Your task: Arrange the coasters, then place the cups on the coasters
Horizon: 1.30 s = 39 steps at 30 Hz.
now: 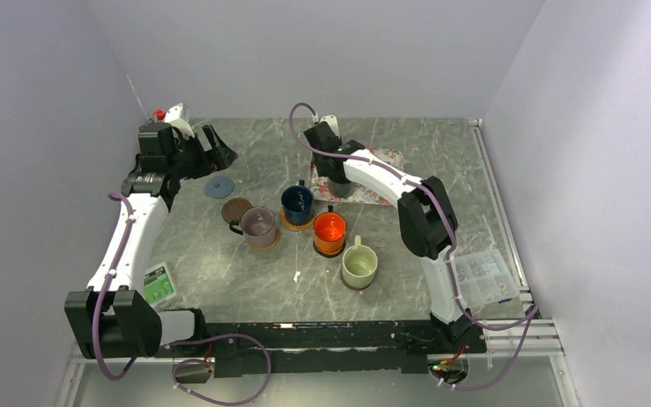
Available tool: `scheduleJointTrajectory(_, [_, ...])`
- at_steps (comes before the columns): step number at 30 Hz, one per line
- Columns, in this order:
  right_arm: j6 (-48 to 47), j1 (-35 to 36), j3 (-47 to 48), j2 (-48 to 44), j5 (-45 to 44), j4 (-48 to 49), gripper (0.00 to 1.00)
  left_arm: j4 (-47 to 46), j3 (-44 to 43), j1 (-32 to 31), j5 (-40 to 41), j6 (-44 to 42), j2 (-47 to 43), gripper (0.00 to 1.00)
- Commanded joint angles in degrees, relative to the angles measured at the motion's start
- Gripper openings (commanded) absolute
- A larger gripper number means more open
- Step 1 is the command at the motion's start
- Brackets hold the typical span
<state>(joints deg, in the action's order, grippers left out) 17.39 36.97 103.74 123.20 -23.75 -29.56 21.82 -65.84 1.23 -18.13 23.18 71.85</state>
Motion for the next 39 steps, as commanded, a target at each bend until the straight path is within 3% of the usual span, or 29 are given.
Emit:
scheduleJointTrajectory(1, [0.43, 0.21, 2.95, -0.11, 0.47, 0.07, 0.34, -0.82, -1.16, -0.42, 0.02, -0.92, -0.84, 0.94])
scheduleJointTrajectory(8, [-5.56, 0.13, -0.80, -2.64, 6.62, 4.11, 0.00, -0.68, -1.34, -0.44, 0.20, -1.03, -0.67, 0.94])
scheduleJointTrajectory(23, [-28.28, -0.01, -19.50, -15.90, 16.38, 8.00, 0.00, -0.71, -1.29, -0.46, 0.20, -1.12, -0.72, 0.94])
scheduleJointTrajectory(24, [-28.36, -0.12, -20.13, -16.49, 16.10, 8.15, 0.03, -0.73, -1.26, -0.47, 0.27, -1.11, -0.67, 0.94])
scheduleJointTrajectory(26, [-27.97, -0.12, -21.27, -17.90, 15.81, 8.81, 0.21, -0.69, -1.14, -0.48, 0.37, -1.20, -0.75, 0.94])
scheduleJointTrajectory(29, [-26.64, -0.14, -23.39, -21.38, 16.69, 11.59, 0.40, -0.65, -1.20, -0.62, 0.41, -1.21, -0.62, 0.94])
scheduleJointTrajectory(33, [-22.55, -0.14, -24.45, -25.64, 14.80, 13.07, 0.51, -0.64, -1.30, -0.75, 0.60, -1.27, -0.61, 0.94])
scheduleJointTrajectory(39, [-10.69, -1.11, -23.47, -28.18, 2.86, 9.80, 0.59, -0.64, -1.17, -0.88, 0.79, -1.30, -0.88, 0.94])
